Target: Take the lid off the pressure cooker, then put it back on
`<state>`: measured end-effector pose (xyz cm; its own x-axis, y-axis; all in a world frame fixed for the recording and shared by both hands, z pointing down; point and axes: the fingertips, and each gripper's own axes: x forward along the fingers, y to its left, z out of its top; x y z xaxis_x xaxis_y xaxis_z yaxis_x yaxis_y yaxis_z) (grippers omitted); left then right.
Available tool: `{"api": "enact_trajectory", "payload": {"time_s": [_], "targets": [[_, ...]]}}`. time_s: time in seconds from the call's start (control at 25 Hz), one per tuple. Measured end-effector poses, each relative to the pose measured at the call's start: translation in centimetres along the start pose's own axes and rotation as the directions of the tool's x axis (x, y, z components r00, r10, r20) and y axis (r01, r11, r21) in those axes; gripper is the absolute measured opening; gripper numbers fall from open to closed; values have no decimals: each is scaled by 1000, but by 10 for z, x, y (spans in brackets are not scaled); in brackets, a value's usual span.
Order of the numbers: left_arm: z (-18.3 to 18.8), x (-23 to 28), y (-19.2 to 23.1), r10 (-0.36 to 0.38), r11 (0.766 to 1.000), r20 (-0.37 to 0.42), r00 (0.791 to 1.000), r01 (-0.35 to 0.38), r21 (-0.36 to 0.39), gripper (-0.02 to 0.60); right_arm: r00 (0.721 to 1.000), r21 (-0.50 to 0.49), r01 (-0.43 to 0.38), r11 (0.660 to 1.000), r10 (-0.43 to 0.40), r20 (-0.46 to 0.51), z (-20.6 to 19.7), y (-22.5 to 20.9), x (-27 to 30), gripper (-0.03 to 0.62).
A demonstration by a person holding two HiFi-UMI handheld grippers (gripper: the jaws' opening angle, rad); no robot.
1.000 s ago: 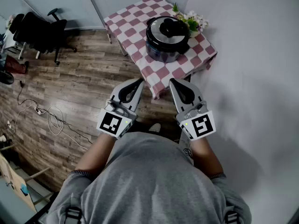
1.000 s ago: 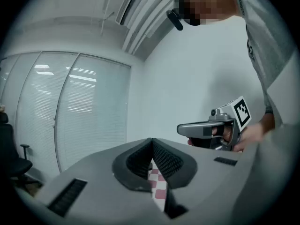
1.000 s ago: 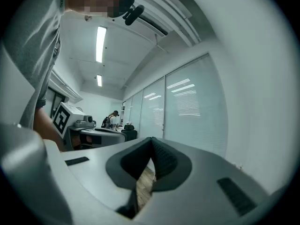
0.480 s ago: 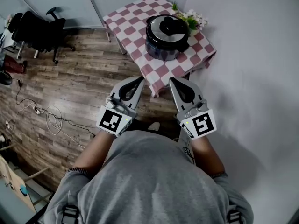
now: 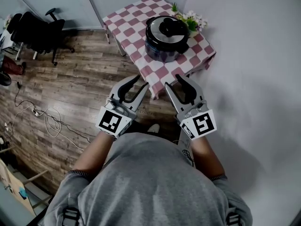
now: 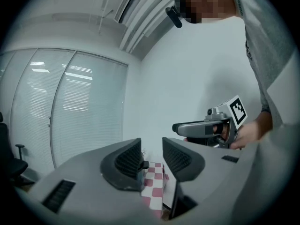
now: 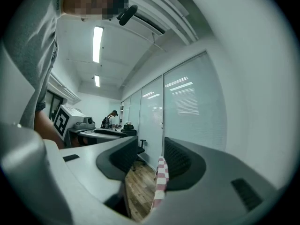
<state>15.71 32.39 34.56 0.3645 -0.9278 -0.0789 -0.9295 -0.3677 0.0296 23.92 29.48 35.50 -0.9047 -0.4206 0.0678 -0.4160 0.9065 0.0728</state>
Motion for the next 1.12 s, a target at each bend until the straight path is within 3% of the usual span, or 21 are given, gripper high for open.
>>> {"api": "enact_trajectory", "payload": {"time_s": [0.04, 0.24, 0.6, 0.88, 1.12], "targets": [[-1, 1, -1, -4, 1000, -5, 1000, 5, 2, 174, 1000, 4, -3, 1000, 3, -7, -1, 0, 1, 207], [-2, 0, 1, -10, 1000, -11, 1000, 10, 3, 251, 1000, 9, 0, 1000, 0, 2, 3, -2, 2, 357], [-2, -3, 5, 16, 1000, -26, 1000, -16, 0, 320, 999, 9, -25, 1000, 25, -29, -9, 0, -1, 389], [-6, -5, 19, 41, 999, -44, 998, -41, -8, 325, 998, 18, -35, 999, 36, -46, -14, -3, 9, 402], [-17, -1, 49, 12, 1000, -56, 998, -13, -27, 325, 998, 18, -23, 1000, 24, -61, -16, -4, 40, 402]]}}
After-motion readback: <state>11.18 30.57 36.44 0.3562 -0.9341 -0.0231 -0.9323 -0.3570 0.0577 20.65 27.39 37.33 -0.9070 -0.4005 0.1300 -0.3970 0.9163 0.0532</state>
